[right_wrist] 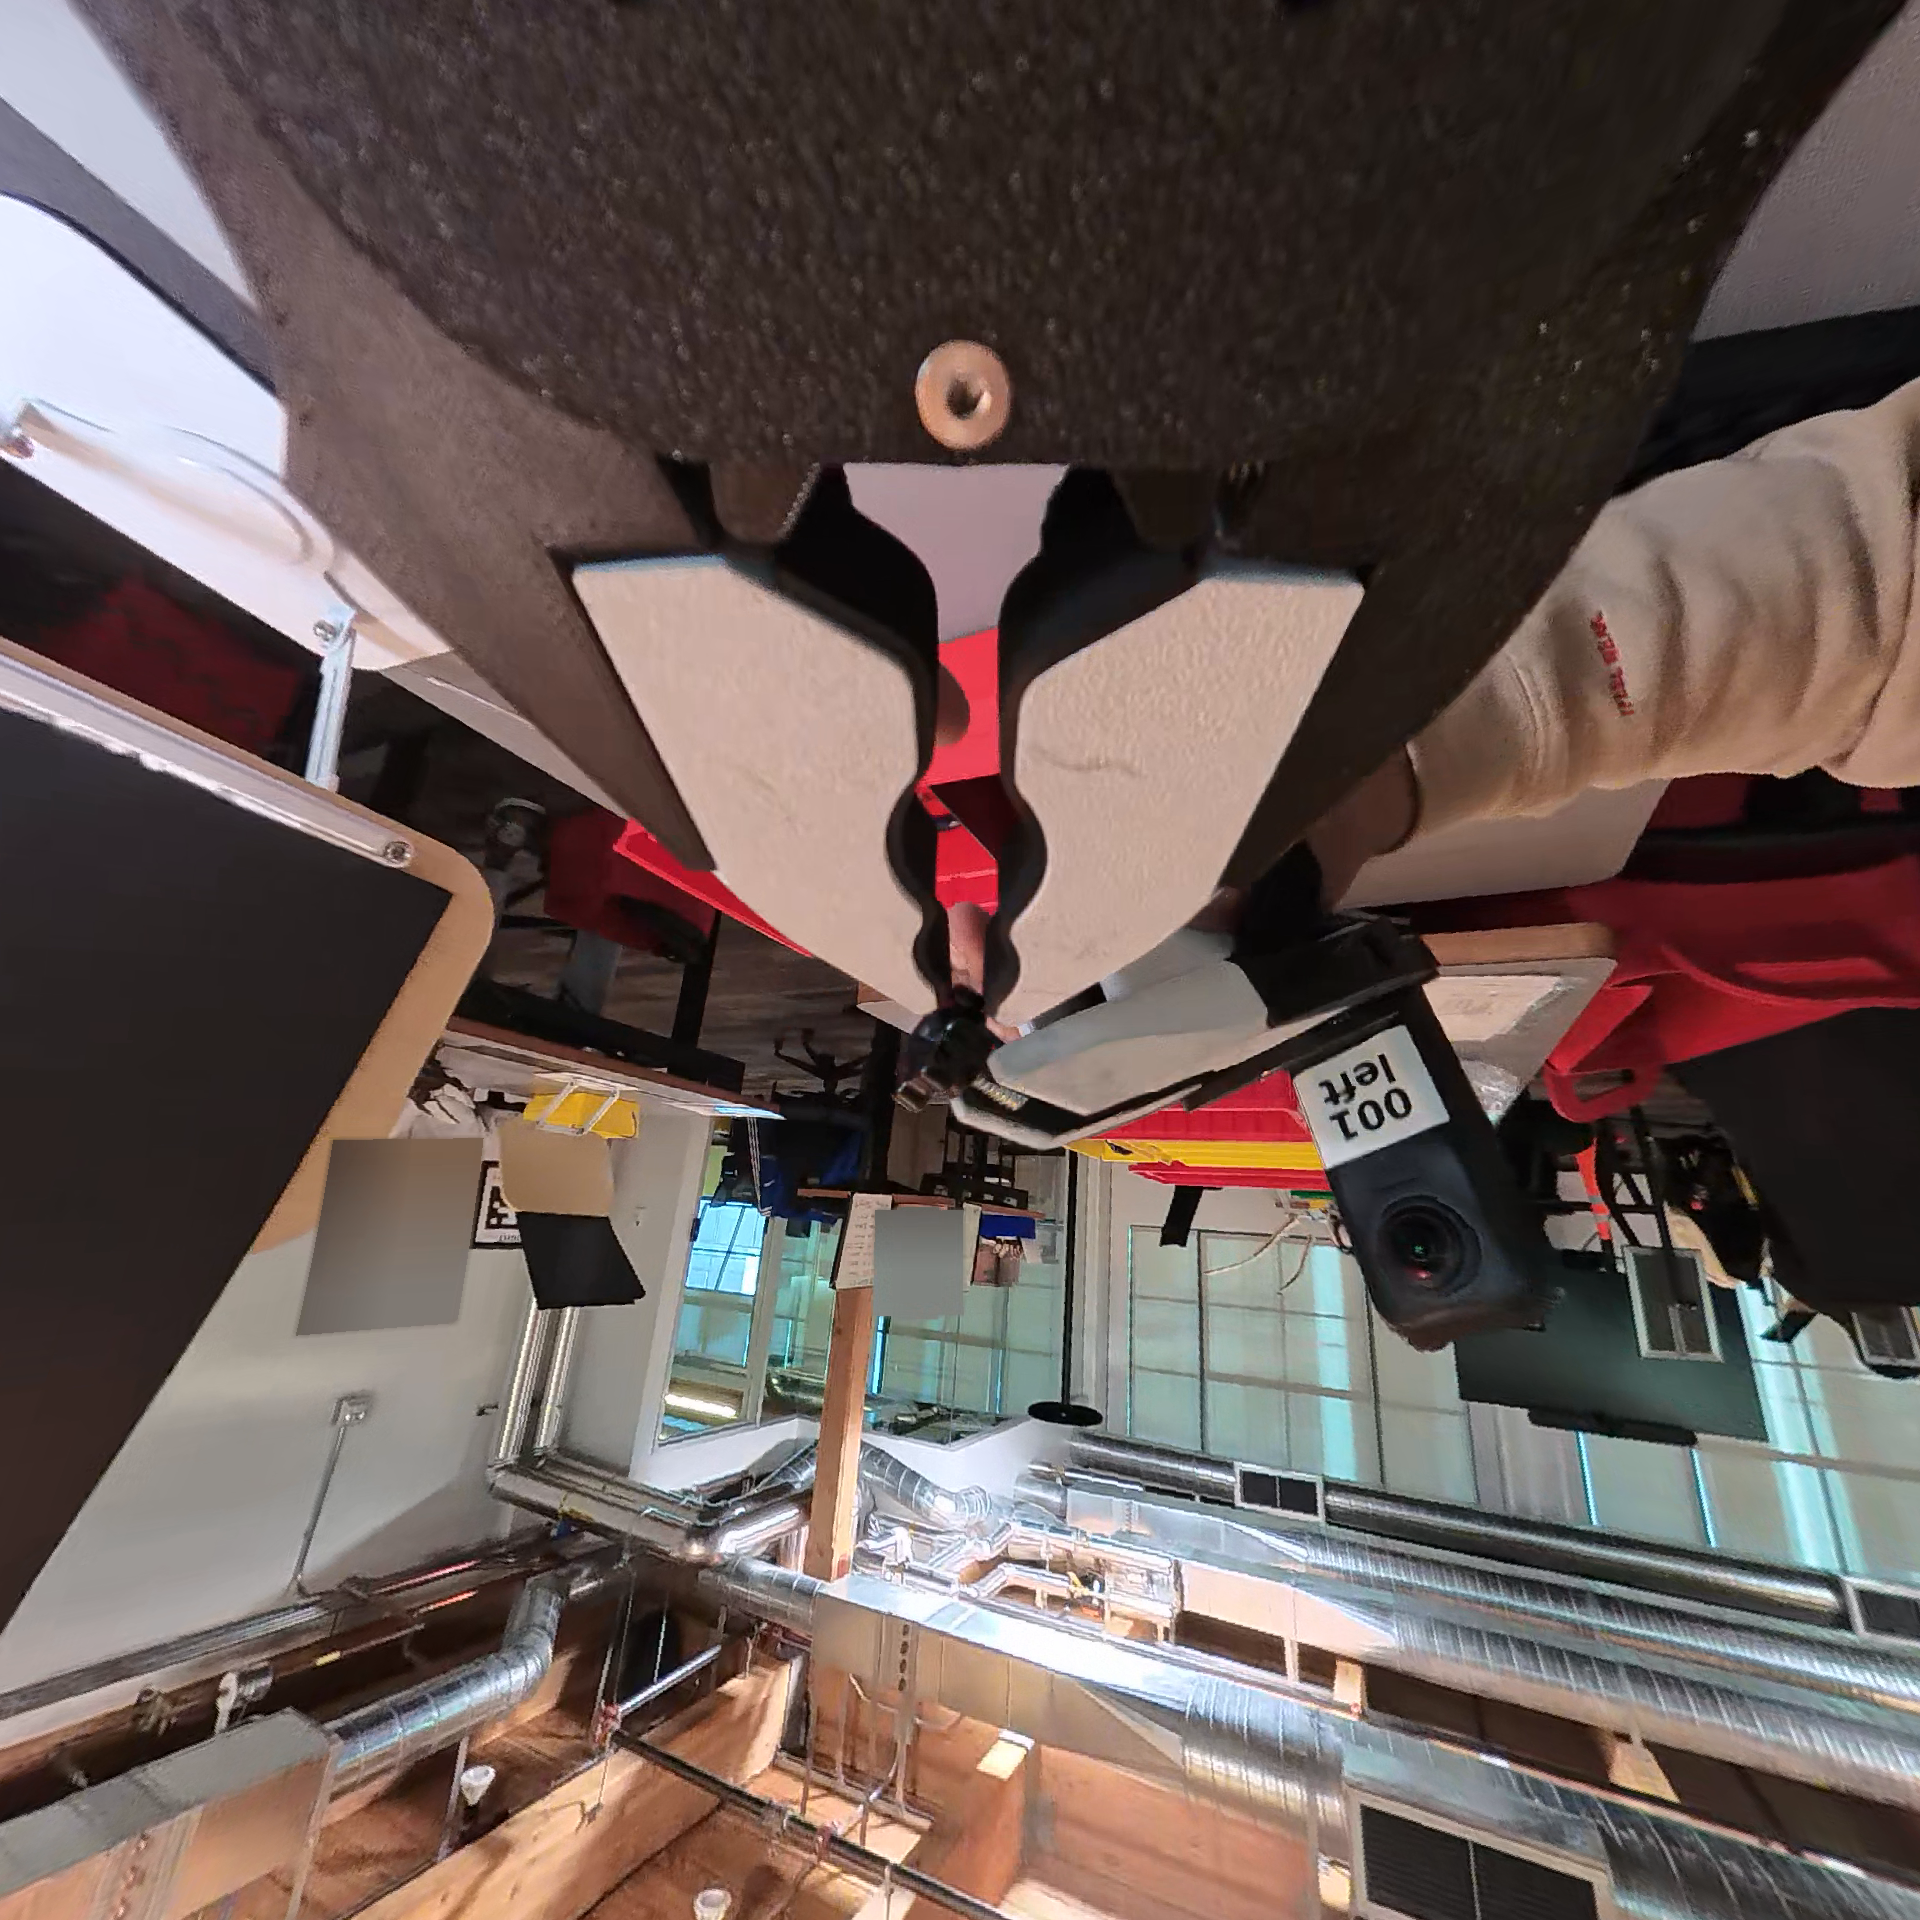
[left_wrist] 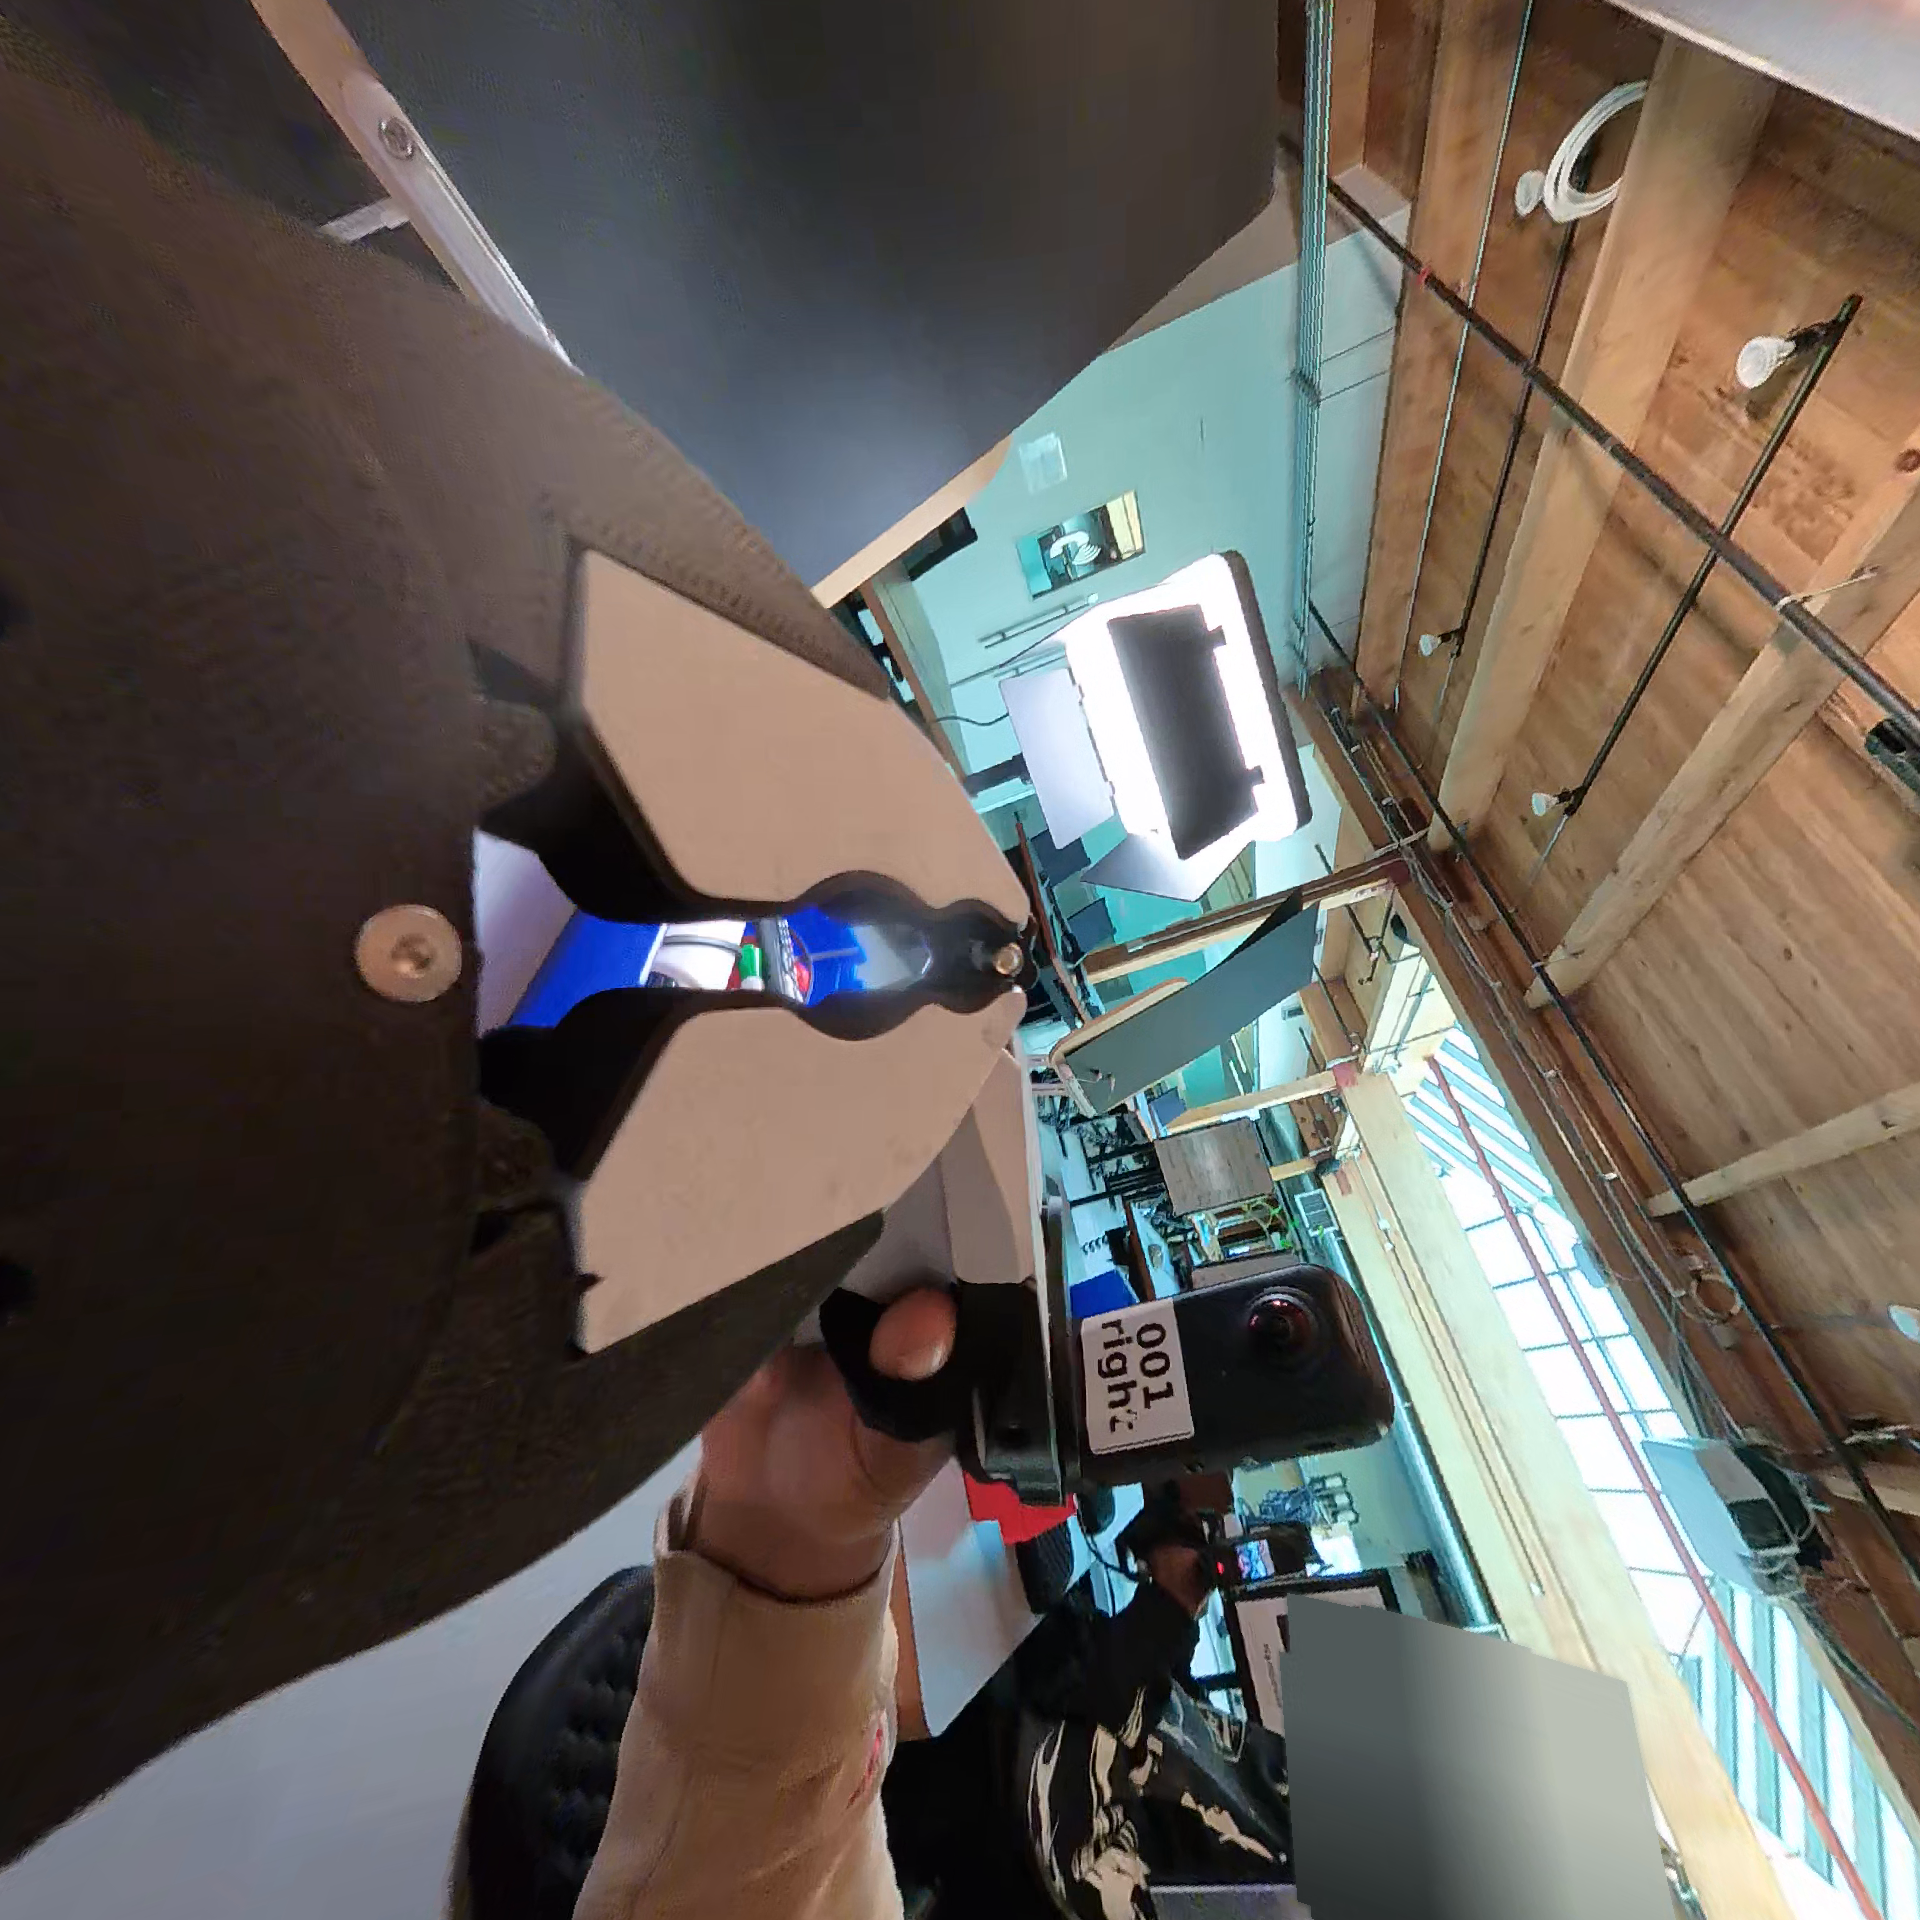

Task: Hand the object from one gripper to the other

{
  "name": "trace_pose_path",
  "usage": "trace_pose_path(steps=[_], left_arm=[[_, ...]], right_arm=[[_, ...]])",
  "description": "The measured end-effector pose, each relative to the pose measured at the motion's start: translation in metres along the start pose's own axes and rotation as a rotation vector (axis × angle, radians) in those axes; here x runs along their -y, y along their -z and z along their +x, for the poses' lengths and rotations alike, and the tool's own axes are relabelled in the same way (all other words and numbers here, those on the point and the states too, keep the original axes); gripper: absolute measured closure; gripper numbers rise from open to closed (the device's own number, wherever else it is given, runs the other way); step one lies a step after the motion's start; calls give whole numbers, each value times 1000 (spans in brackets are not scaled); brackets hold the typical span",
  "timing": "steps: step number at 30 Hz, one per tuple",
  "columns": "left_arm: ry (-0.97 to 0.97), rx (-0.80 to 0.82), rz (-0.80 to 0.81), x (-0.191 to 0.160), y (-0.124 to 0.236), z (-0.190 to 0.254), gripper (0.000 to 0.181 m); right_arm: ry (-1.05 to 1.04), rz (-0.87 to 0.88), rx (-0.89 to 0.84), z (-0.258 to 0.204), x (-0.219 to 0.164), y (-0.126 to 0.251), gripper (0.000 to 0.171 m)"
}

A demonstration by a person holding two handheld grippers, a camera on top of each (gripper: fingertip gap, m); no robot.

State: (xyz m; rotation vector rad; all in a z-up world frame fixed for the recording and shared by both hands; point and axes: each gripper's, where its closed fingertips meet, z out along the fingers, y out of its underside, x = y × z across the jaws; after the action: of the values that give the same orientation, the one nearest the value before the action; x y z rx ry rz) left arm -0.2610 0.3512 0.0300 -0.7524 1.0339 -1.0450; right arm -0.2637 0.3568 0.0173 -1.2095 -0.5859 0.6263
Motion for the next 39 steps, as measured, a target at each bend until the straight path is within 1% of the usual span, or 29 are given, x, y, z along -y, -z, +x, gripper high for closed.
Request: trace_pose_path(steps=[3, 4, 7, 8, 9, 11, 13, 16, 19, 20, 22, 25, 27, 29, 32, 34, 36, 38, 39], left_arm=[[28, -30, -25, 1, 2, 0, 175], [30, -29, -21, 2, 3, -1, 175], [-11, 21, -36, 2, 2, -5, 175], [-38, 39, -39, 1, 2, -5, 175], [-63, 50, -45, 0, 1, -4, 175], [-143, 82, -71, -4, -1, -3, 175], [-230, 94, -93, -8, -3, 1, 175], [-337, 129, -127, -12, -4, 1, 175], [-341, 120, -116, -12, -4, 3, 175], [-325, 103, -112, -12, -4, 5, 174], [-224, 26, -113, -11, -4, 9, 173], [33, -105, -79, -3, 1, 11, 162], [258, -198, -139, -8, 5, 9, 160], [386, -249, -220, -22, 8, 9, 155], [434, -333, -288, -36, 8, 24, 156], [453, -344, -257, -33, 7, 25, 167], [486, -366, -266, -33, 7, 28, 171], [519, -372, -256, -32, 6, 28, 163], [532, -383, -257, -32, 6, 30, 164]], right_arm=[[41, -11, 40, -2, 1, 2, 167], [37, -6, 44, 1, 4, 5, 171], [17, 3, 50, 7, 10, 10, 171], [31, -6, 40, 9, 10, 11, 170], [41, -8, 32, 9, 11, 11, 164], [-4, -8, 43, 8, 12, 10, 157], [-82, -19, 59, 6, 9, 8, 155], [-139, -42, 56, 11, 3, 6, 164], [-195, -71, 88, 10, 0, 7, 165], [-204, -77, 105, 10, 0, 8, 165], [-197, -96, 134, 11, 0, 11, 166], [-202, -139, 198, 11, 0, 19, 166], [-187, -184, 233, 12, -3, 25, 166], [-190, -224, 284, 8, -8, 30, 166], [-178, -297, 328, -1, -20, 30, 166], [-187, -316, 330, -2, -23, 30, 166], [-229, -313, 365, -5, -20, 32, 166], [-230, -314, 385, -8, -19, 33, 166], [-235, -310, 396, -9, -17, 34, 166]])
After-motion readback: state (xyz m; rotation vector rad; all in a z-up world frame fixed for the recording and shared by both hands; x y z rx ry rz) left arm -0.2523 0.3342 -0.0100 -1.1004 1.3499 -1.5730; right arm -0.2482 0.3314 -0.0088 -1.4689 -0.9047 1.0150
